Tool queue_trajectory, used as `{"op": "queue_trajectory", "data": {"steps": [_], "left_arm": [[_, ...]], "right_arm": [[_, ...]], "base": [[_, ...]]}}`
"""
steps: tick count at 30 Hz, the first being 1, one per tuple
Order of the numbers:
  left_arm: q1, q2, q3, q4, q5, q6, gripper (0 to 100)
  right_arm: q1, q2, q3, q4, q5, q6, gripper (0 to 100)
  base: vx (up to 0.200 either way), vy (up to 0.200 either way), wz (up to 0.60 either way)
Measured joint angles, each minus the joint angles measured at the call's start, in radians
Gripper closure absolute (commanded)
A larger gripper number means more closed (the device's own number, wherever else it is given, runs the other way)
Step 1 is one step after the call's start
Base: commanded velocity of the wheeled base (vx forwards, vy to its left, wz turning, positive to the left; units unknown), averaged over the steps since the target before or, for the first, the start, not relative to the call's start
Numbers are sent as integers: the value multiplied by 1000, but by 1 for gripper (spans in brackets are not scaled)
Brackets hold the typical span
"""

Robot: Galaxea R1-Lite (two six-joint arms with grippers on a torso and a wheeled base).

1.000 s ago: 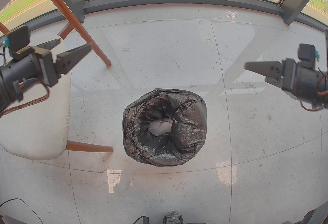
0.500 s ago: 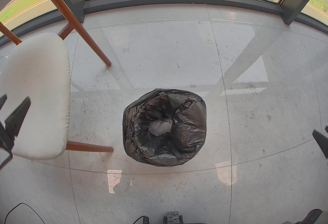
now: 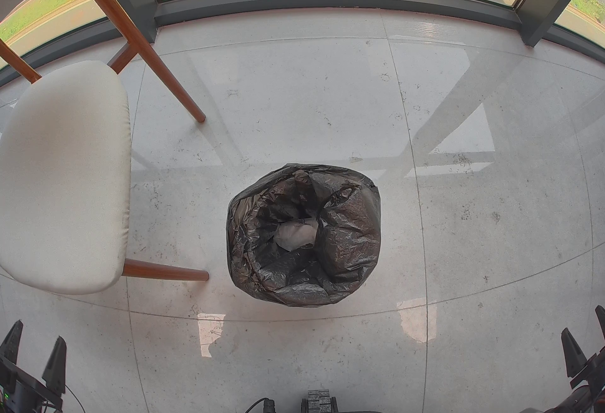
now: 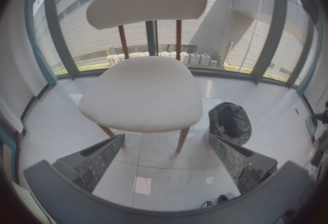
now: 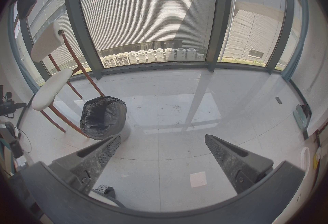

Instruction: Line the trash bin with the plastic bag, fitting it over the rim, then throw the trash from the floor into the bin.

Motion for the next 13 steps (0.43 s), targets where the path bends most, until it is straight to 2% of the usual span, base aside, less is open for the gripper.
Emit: {"op": "queue_trajectory", "data": {"steps": [3,6,9,13], "left_arm": [[30,-62,17,45,-94,48,0],[56,-103,24,82,-139,86,0],[70,-132,26,84,-137,68,0],[75,-148,30,72,-66,34,0]], "right_arm": [[-32,-57,21,4,22,-24,0],[-52,-102,29,4,34,-41,0],[-63,-131,33,3,37,-47,0],[-67,-147,34,2,38,-47,0]], "base": [[0,0,0],[0,0,0],[0,0,0],[0,0,0]]}}
